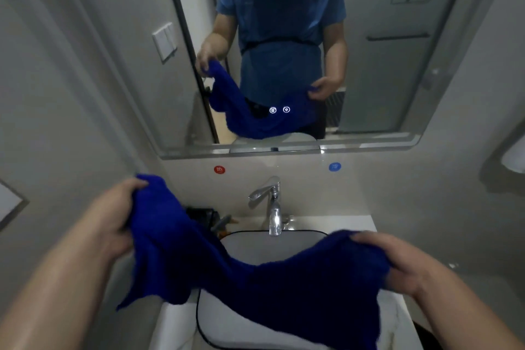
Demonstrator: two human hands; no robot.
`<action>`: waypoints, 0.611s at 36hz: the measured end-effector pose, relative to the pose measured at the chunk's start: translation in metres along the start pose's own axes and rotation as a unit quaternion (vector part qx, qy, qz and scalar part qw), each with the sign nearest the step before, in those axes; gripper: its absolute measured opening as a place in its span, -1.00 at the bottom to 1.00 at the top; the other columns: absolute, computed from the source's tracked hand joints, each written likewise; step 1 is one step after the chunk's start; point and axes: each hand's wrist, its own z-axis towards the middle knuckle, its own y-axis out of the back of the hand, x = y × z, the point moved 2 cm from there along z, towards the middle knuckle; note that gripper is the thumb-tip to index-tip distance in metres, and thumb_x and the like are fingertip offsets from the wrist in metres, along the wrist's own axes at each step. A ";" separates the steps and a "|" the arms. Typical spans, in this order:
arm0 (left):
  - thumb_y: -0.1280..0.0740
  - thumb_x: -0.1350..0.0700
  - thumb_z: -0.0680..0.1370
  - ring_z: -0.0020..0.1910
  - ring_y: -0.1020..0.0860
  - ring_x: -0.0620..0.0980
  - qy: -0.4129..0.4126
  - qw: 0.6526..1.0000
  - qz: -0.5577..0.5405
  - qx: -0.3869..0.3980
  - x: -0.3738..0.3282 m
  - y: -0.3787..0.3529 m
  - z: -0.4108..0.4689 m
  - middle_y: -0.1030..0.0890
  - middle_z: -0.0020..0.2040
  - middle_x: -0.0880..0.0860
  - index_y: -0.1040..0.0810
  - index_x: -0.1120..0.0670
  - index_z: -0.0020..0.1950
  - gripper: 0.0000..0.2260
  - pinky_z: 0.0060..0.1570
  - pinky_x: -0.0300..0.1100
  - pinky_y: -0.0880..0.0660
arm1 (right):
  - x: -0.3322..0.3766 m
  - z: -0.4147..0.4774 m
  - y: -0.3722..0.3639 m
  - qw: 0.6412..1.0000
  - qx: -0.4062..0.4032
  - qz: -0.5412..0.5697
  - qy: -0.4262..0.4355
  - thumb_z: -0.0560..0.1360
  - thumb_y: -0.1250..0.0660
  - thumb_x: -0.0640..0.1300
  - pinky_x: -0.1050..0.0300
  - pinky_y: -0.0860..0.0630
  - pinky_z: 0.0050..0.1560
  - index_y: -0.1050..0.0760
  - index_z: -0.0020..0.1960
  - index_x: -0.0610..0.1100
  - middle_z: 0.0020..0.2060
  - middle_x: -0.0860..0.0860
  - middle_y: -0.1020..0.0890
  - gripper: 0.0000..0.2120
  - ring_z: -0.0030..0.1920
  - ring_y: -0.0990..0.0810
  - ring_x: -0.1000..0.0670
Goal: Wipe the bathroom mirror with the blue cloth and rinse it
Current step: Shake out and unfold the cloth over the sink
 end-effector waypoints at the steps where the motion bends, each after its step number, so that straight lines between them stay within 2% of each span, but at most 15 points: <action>1: -0.30 0.05 0.62 -0.32 -0.70 0.09 0.006 1.000 0.030 -0.006 0.016 -0.010 -0.002 -0.72 -0.21 0.16 -0.63 0.15 0.08 -0.80 -0.26 -0.13 -0.66 | 0.011 -0.007 -0.015 1.000 -0.018 -0.003 0.001 0.29 -0.62 -0.18 -0.06 -0.66 -0.04 -0.68 0.19 -0.32 0.06 -0.32 -0.71 -0.50 -0.10 -0.73 -0.25; 3: -0.38 0.01 0.62 -0.17 -0.69 0.17 0.007 0.998 0.063 -0.014 0.040 -0.022 0.003 -0.72 -0.03 0.25 -0.63 0.18 0.20 -0.73 -0.08 0.01 -0.66 | 0.027 -0.016 -0.038 0.998 -0.066 0.017 0.011 0.37 -0.54 -0.13 0.04 -0.63 -0.16 -0.66 0.06 -0.21 -0.14 -0.20 -0.72 -0.71 -0.27 -0.70 -0.15; 5: -0.35 0.00 0.67 -0.10 -0.66 0.16 -0.015 0.993 0.112 0.019 0.057 -0.043 -0.004 -0.69 0.12 0.30 -0.64 0.15 0.15 -0.77 0.06 0.08 -0.62 | 0.039 -0.022 -0.061 0.995 -0.078 0.063 0.025 0.39 -0.53 -0.12 0.08 -0.55 -0.22 -0.59 -0.02 -0.14 -0.25 -0.11 -0.63 -0.79 -0.34 -0.60 -0.09; 6: -0.33 0.00 0.69 -0.10 -0.66 0.13 -0.025 0.990 0.134 0.039 0.062 -0.056 -0.014 -0.69 0.15 0.28 -0.64 0.12 0.09 -0.80 0.04 0.06 -0.63 | 0.041 -0.023 -0.069 0.993 -0.076 0.083 0.028 0.37 -0.55 -0.11 0.08 -0.49 -0.21 -0.56 -0.06 -0.11 -0.28 -0.08 -0.58 -0.78 -0.35 -0.52 -0.05; 8: -0.31 0.00 0.71 -0.12 -0.67 0.08 -0.065 0.982 0.167 0.055 0.073 -0.075 -0.026 -0.73 0.04 0.19 -0.65 0.05 0.02 -0.81 -0.11 -0.03 -0.61 | 0.043 -0.027 -0.088 0.994 -0.052 0.091 0.032 0.47 -0.47 -0.12 0.11 -0.35 -0.26 -0.47 -0.19 -0.08 -0.43 -0.02 -0.46 -0.81 -0.45 -0.37 0.02; 10: -0.31 0.03 0.70 -0.10 -0.70 0.11 -0.108 0.973 0.182 0.091 0.076 -0.092 -0.044 -0.75 -0.11 0.10 -0.70 0.04 0.04 -0.80 -0.18 -0.09 -0.64 | 0.042 -0.030 -0.104 0.995 -0.021 0.085 0.041 0.60 -0.31 -0.20 0.14 -0.35 -0.31 -0.41 -0.26 -0.09 -0.49 -0.01 -0.39 -0.74 -0.54 -0.31 0.05; 12: -0.32 0.09 0.68 -0.12 -0.72 0.09 -0.145 0.963 0.178 0.140 0.081 -0.105 -0.059 -0.76 -0.12 0.11 -0.73 0.10 0.08 -0.80 -0.17 -0.13 -0.66 | 0.040 -0.036 -0.123 0.996 0.019 0.072 0.057 0.64 -0.24 -0.27 0.16 -0.46 -0.36 -0.45 -0.23 -0.13 -0.43 -0.07 -0.44 -0.73 -0.52 -0.36 0.04; 14: -0.34 0.09 0.68 -0.10 -0.73 0.11 -0.172 0.951 0.188 0.173 0.086 -0.114 -0.068 -0.77 -0.09 0.10 -0.75 0.06 0.09 -0.82 -0.05 0.00 -0.70 | 0.036 -0.036 -0.132 0.997 0.026 0.032 0.069 0.66 -0.25 -0.30 0.10 -0.56 -0.34 -0.51 -0.16 -0.20 -0.36 -0.12 -0.53 -0.78 -0.45 -0.47 0.00; 15: -0.34 0.05 0.67 -0.07 -0.72 0.10 -0.182 0.945 0.198 0.186 0.088 -0.117 -0.071 -0.76 -0.08 0.07 -0.75 0.00 0.09 -0.82 0.00 0.07 -0.69 | 0.035 -0.033 -0.135 0.997 0.015 0.004 0.073 0.66 -0.27 -0.31 0.07 -0.62 -0.28 -0.55 -0.10 -0.25 -0.30 -0.16 -0.60 -0.82 -0.39 -0.56 -0.03; 17: -0.37 -0.11 0.64 -0.06 -0.71 0.02 -0.212 0.926 0.240 0.200 0.090 -0.120 -0.074 -0.73 -0.04 -0.02 -0.72 -0.09 0.10 -0.82 0.01 0.06 -0.69 | 0.033 -0.028 -0.138 0.996 -0.007 -0.038 0.080 0.64 -0.29 -0.34 -0.04 -0.71 0.00 -0.60 0.11 -0.36 -0.09 -0.23 -0.70 -0.86 -0.13 -0.70 -0.13; 19: -0.50 -0.23 0.50 -0.03 -0.69 -0.09 -0.222 0.914 0.268 0.210 0.092 -0.119 -0.075 -0.71 0.01 -0.09 -0.67 -0.16 0.15 -0.72 0.02 -0.04 -0.68 | 0.034 -0.030 -0.140 0.996 -0.017 -0.053 0.064 0.58 -0.19 -0.46 -0.17 -0.64 0.28 -0.57 0.28 -0.39 0.10 -0.26 -0.74 -0.67 0.08 -0.72 -0.19; 21: -0.57 -0.18 0.35 0.00 -0.69 -0.12 -0.232 0.909 0.279 0.207 0.094 -0.117 -0.072 -0.70 0.02 -0.11 -0.63 -0.18 0.17 -0.59 0.05 -0.12 -0.65 | 0.036 -0.037 -0.142 0.996 0.035 -0.051 0.068 0.42 -0.16 -0.50 -0.17 -0.63 0.27 -0.58 0.31 -0.36 0.16 -0.29 -0.73 -0.50 0.13 -0.73 -0.19; 22: -0.57 -0.14 0.37 0.01 -0.68 -0.14 -0.256 0.905 0.285 0.186 0.093 -0.116 -0.071 -0.69 0.01 -0.14 -0.63 -0.18 0.17 -0.61 0.06 -0.16 -0.63 | 0.038 -0.043 -0.144 0.992 0.080 -0.056 0.084 0.34 -0.23 -0.45 -0.14 -0.62 0.26 -0.61 0.31 -0.35 0.19 -0.30 -0.72 -0.45 0.17 -0.73 -0.19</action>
